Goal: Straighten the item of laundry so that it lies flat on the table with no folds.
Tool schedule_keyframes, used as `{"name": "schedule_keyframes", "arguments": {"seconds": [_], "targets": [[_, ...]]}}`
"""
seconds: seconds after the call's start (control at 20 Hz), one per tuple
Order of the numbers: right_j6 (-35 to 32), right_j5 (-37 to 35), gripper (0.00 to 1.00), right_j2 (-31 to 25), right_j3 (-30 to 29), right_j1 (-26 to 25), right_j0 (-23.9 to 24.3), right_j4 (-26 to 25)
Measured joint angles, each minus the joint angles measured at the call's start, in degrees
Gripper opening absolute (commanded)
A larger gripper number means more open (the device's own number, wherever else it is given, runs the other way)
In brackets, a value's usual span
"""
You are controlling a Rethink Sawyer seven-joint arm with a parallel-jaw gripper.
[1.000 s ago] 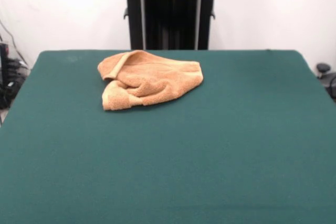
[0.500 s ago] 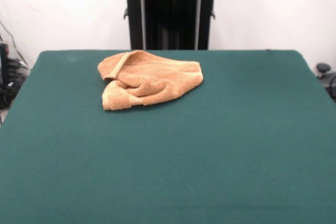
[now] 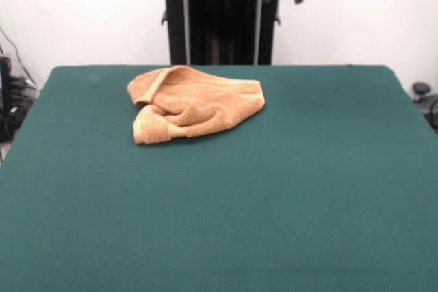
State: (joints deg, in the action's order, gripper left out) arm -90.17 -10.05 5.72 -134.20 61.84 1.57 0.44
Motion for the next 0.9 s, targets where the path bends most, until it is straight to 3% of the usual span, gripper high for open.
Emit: {"name": "schedule_keyframes", "arguments": {"seconds": [0.55, 0.9], "targets": [[0.0, 4.9, 1.0, -3.22, 1.97, -14.49, 8.42, -0.31], [0.0, 10.7, 1.0, -5.7, 2.05, -20.5, 15.75, -5.77]]}}
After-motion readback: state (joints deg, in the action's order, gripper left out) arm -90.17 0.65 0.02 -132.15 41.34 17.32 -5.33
